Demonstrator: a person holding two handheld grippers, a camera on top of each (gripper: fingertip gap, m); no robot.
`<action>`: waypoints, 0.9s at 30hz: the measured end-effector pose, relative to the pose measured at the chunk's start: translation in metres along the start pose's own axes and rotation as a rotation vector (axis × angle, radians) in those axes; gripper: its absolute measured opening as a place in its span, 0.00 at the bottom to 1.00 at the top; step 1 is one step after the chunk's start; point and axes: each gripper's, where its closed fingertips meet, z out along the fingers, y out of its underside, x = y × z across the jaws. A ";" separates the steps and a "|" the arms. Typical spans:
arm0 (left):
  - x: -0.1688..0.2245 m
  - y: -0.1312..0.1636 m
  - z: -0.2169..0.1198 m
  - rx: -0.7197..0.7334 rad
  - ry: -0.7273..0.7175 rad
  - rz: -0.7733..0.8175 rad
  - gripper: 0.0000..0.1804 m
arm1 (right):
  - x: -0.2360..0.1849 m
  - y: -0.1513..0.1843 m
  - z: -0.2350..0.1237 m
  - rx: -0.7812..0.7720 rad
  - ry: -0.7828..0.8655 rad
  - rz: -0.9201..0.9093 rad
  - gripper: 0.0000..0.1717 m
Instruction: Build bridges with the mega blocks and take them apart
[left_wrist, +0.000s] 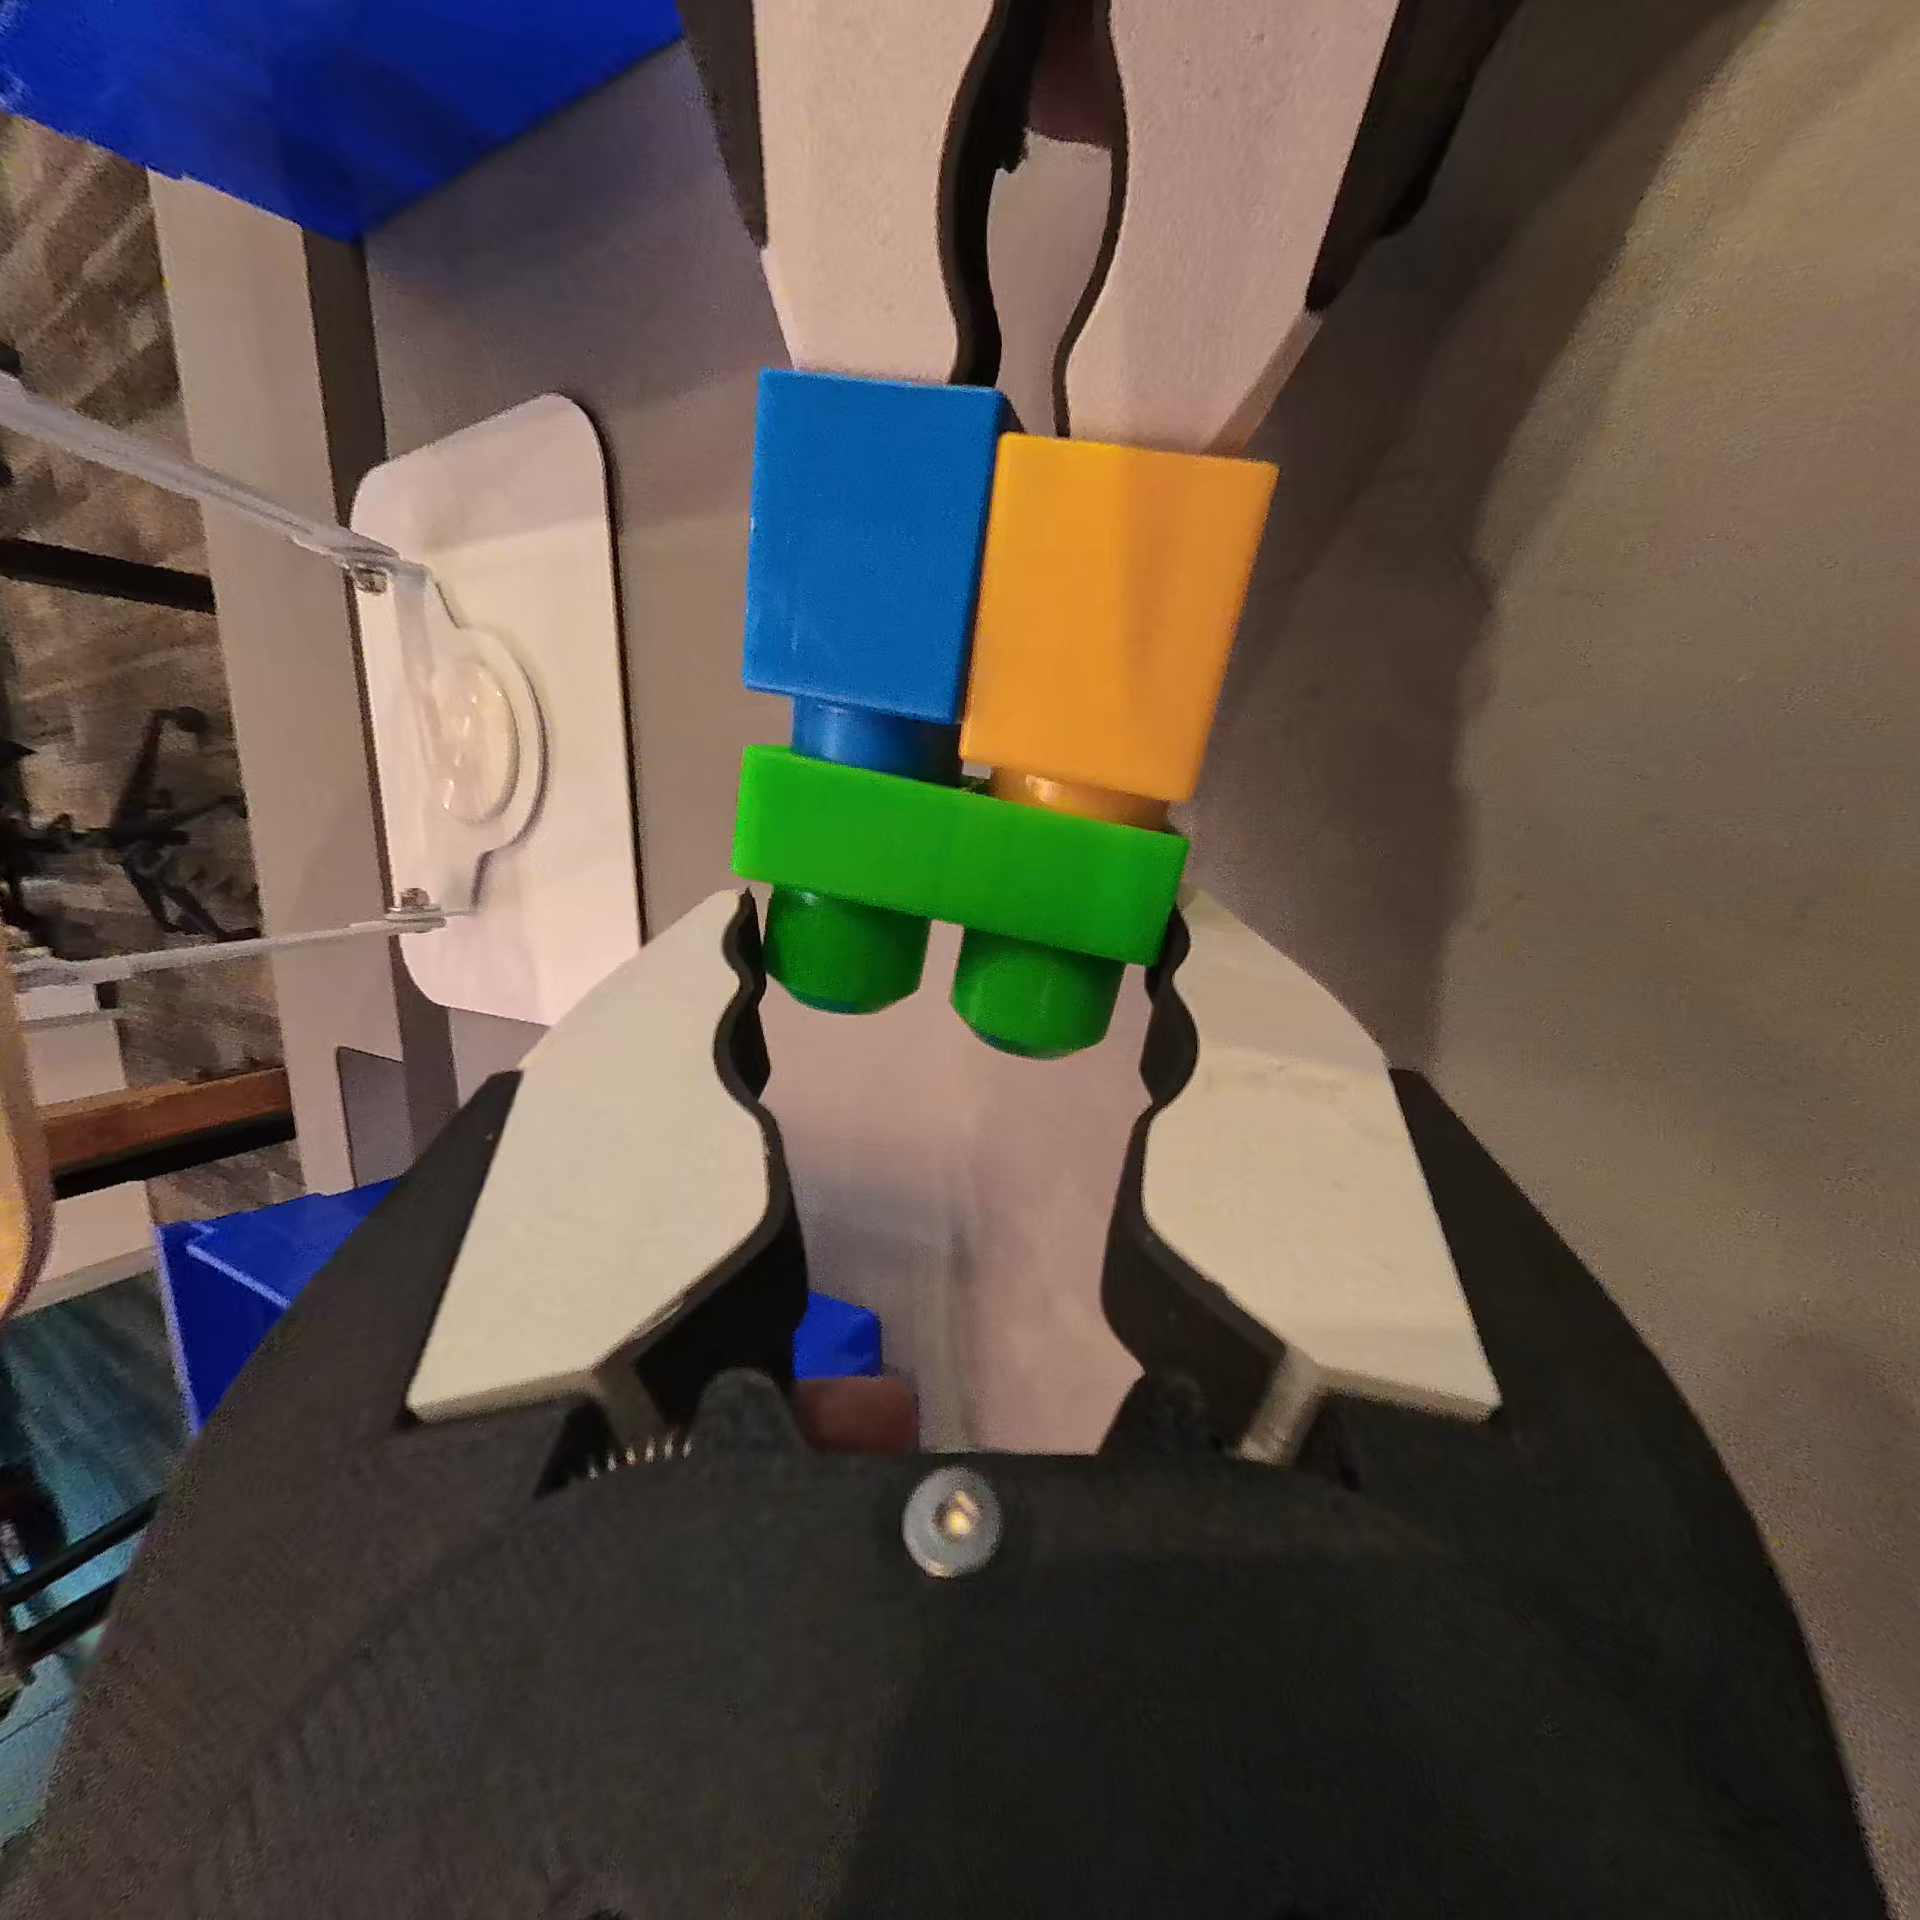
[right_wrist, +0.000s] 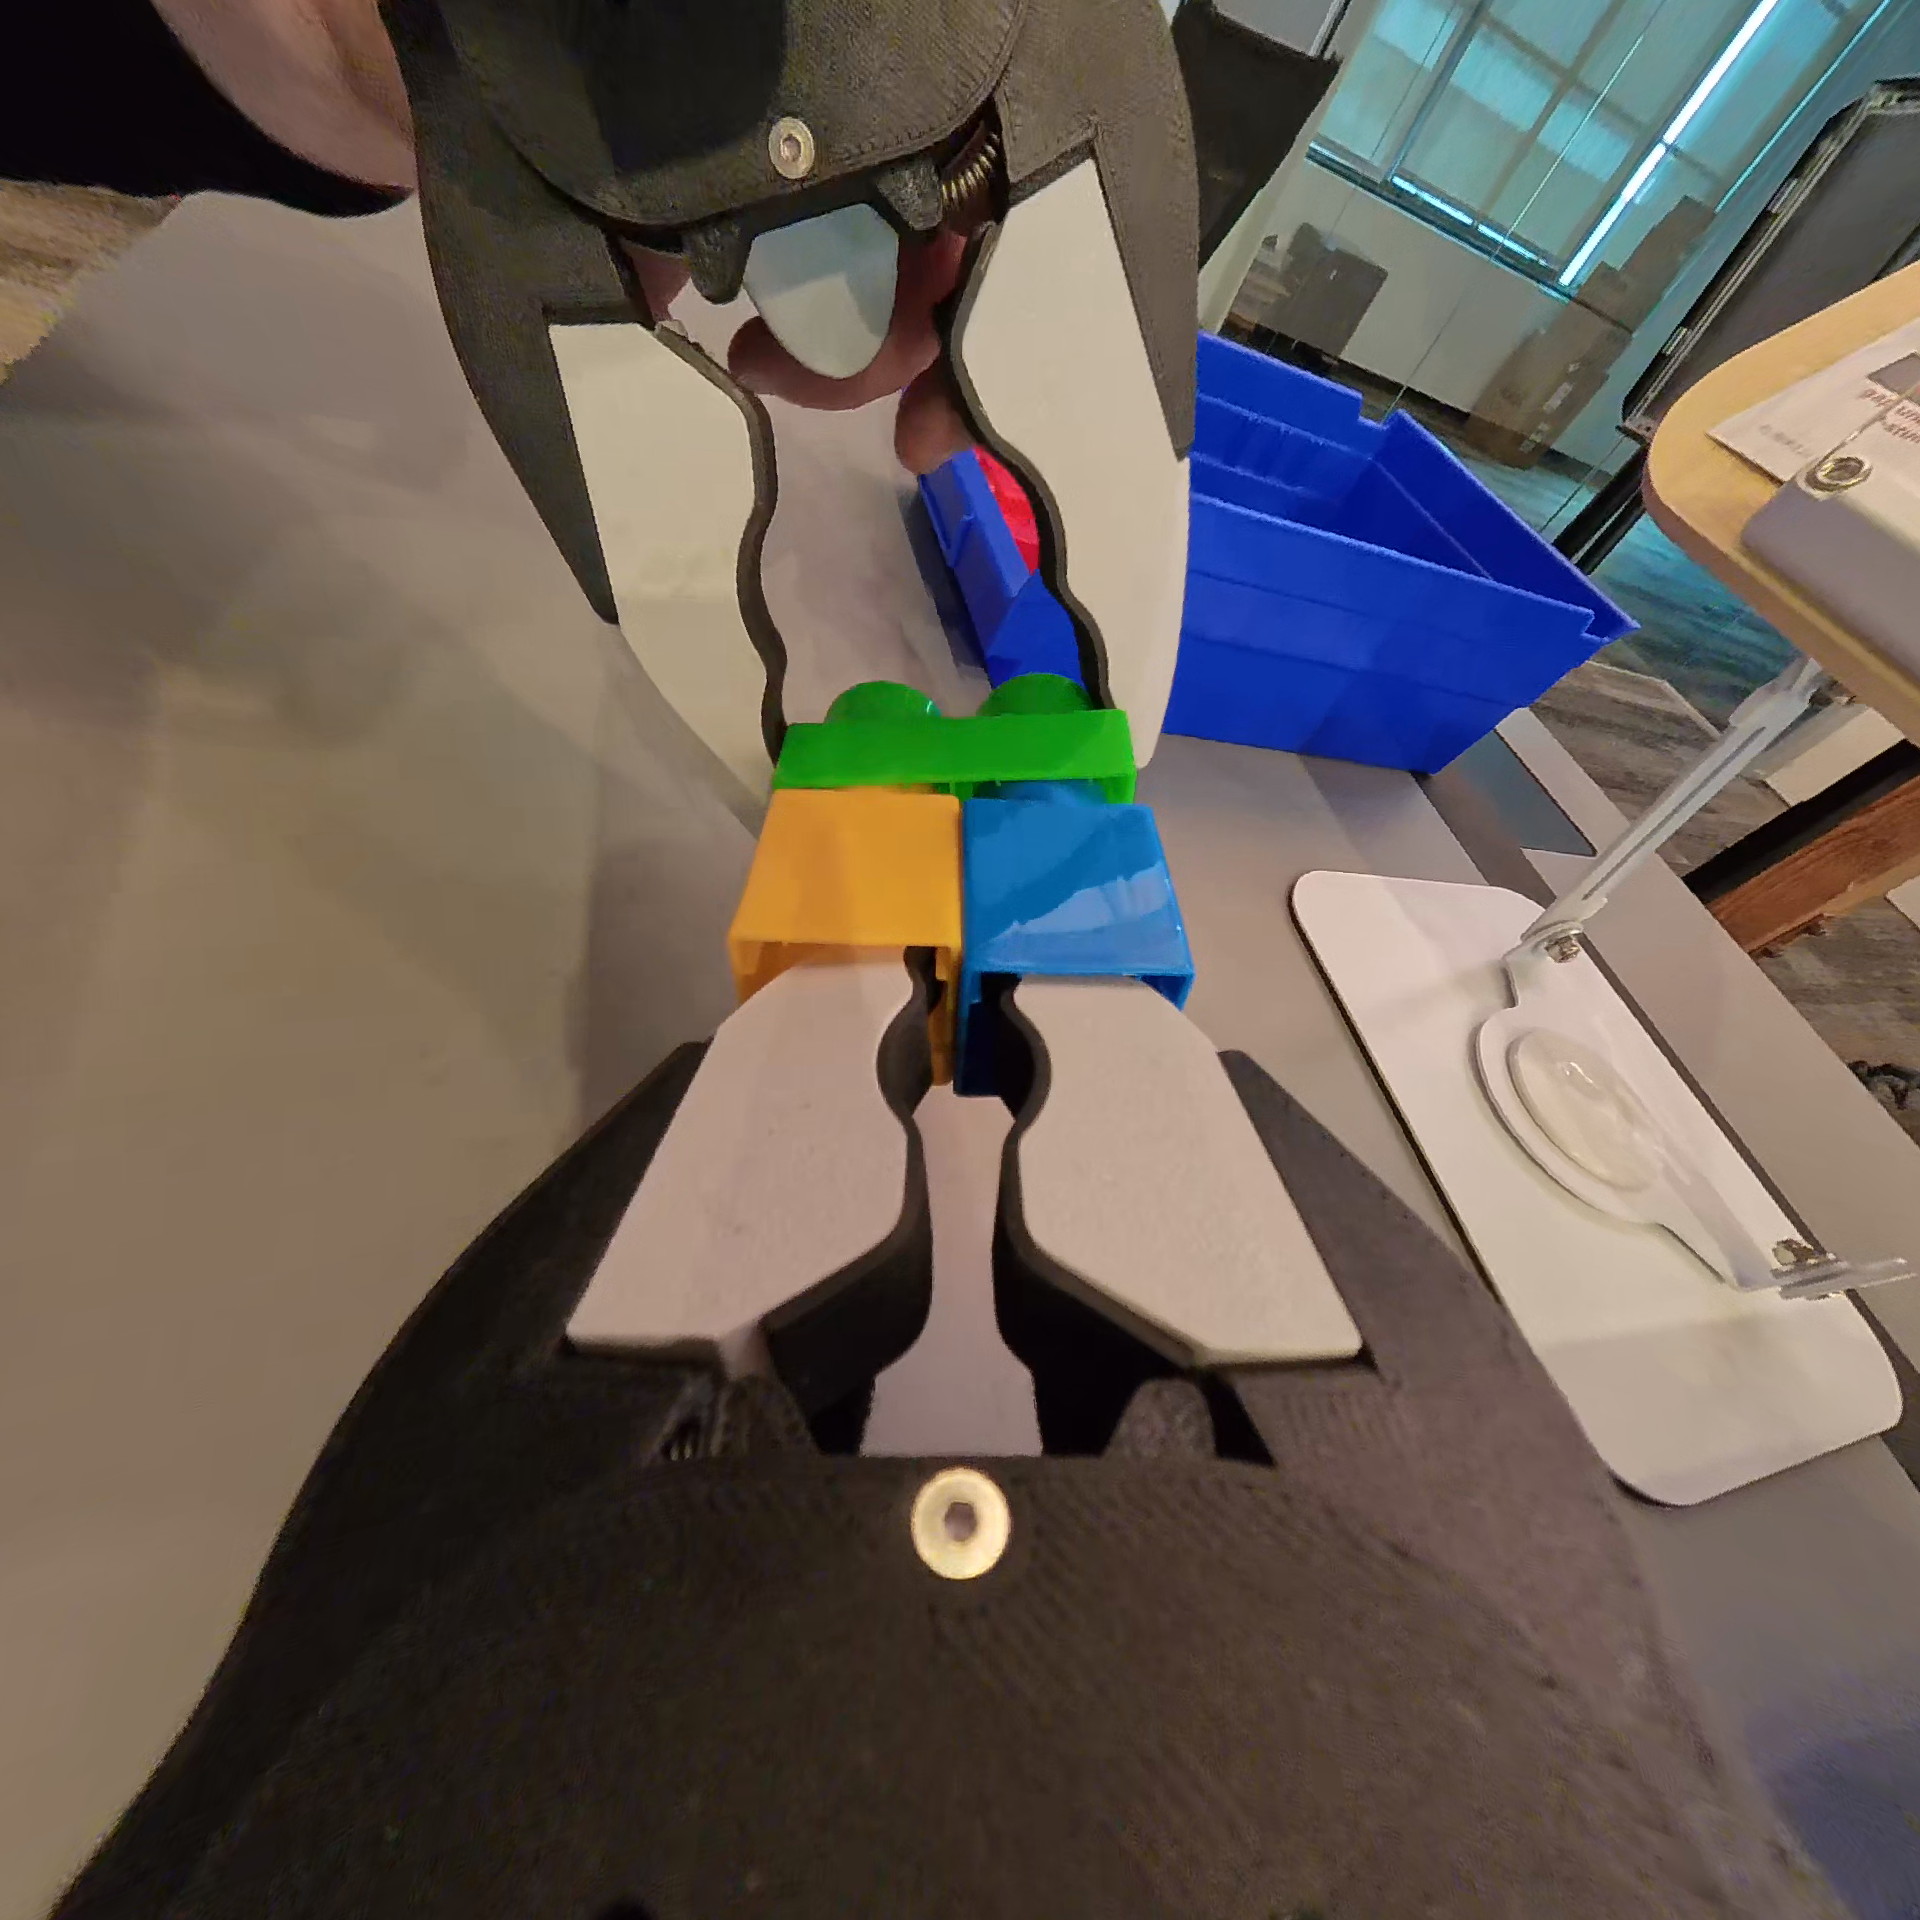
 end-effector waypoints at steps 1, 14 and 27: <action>-0.001 -0.002 -0.002 0.003 -0.006 0.008 0.39 | 0.000 -0.002 -0.001 0.010 0.001 -0.002 0.04; -0.005 -0.020 -0.016 0.074 -0.027 0.034 0.39 | 0.003 -0.017 -0.015 0.099 0.022 -0.049 0.04; -0.009 -0.031 -0.023 0.050 -0.083 0.099 0.38 | 0.006 -0.026 -0.021 0.117 0.061 -0.085 0.04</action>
